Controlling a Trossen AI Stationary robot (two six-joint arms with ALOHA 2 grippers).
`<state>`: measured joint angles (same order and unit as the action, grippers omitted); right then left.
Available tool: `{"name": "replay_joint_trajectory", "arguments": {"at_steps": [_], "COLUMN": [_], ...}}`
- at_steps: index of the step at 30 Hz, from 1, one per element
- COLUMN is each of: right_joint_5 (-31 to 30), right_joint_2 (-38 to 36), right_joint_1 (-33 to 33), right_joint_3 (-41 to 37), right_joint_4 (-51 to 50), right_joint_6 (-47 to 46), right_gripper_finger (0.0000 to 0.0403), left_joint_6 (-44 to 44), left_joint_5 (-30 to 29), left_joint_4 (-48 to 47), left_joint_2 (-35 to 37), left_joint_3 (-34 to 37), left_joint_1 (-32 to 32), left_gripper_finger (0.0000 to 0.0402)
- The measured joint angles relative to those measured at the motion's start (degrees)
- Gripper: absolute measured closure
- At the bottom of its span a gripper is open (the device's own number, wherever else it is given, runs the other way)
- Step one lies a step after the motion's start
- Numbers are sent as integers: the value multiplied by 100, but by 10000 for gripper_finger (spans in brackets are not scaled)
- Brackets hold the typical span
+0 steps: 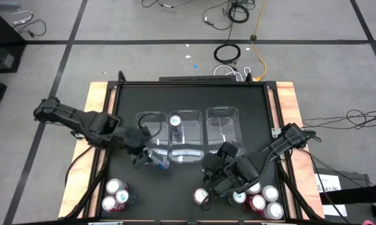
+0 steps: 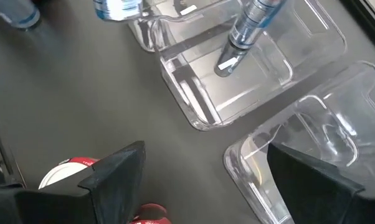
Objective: Sort soda cans
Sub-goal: Put the blue soda can into the middle transparent bin
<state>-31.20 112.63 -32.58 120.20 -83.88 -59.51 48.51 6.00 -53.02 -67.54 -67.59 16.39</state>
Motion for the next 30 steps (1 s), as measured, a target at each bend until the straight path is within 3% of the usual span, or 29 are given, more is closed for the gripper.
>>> {"name": "replay_joint_trajectory", "arguments": {"at_steps": [6, 15, 24, 30], "right_joint_5": [-4, -33, -35, -33], "right_joint_2": [-1, -1, -1, -1], "right_joint_1": [1, 2, 0, -13], "right_joint_3": [0, 0, 0, 0], "right_joint_4": [-95, -181, -198, -200], "right_joint_6": [-466, -954, -1392, -1646], "right_gripper_finger": [74, 74, 74, 74], "left_joint_6": [-1145, -2893, -4255, -4833], "left_joint_5": [449, 540, 138, -379], "left_joint_4": [-39, -675, -1198, -1434], "left_joint_2": [-308, -1353, -2751, -3423], "left_joint_3": [-335, -1650, -2882, -3335], "left_joint_1": [-875, -1618, -1791, -1788], "left_gripper_finger": [152, 152, 152, 152]}}
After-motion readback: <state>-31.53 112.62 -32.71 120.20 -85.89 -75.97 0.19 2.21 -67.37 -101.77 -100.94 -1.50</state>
